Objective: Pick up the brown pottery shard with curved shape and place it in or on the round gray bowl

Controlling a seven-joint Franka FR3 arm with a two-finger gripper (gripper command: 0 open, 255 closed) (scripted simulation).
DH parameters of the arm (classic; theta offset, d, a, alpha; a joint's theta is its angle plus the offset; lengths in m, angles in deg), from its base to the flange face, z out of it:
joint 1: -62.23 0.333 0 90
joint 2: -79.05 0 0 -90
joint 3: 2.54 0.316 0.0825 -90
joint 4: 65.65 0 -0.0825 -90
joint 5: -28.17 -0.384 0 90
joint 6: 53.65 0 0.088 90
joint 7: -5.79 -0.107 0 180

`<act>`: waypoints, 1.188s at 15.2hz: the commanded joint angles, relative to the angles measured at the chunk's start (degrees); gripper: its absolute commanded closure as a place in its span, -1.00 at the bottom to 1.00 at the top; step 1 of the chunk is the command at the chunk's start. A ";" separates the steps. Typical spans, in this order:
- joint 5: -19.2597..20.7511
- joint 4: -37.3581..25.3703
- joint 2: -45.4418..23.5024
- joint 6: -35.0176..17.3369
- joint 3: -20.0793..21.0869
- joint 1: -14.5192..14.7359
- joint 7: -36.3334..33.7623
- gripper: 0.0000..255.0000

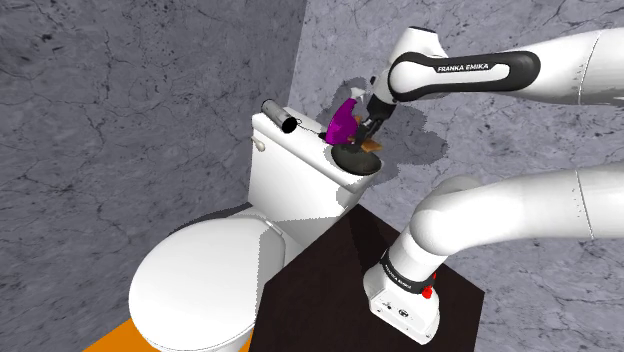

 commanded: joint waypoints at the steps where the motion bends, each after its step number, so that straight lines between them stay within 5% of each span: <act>1: 0.46 1.35 -0.53 -1.89 -0.47 -0.18 -0.08 1.00; 7: 1.69 4.45 -2.93 -7.35 -1.89 -0.49 -0.27 1.00; 15: 1.69 4.45 -2.93 -7.35 -1.89 -0.49 -0.27 1.00; 16: 1.69 4.45 -2.93 -7.35 -1.89 -0.49 -0.27 -1.00; 18: 1.69 4.45 -2.93 -7.35 -1.89 -0.49 -0.27 -1.00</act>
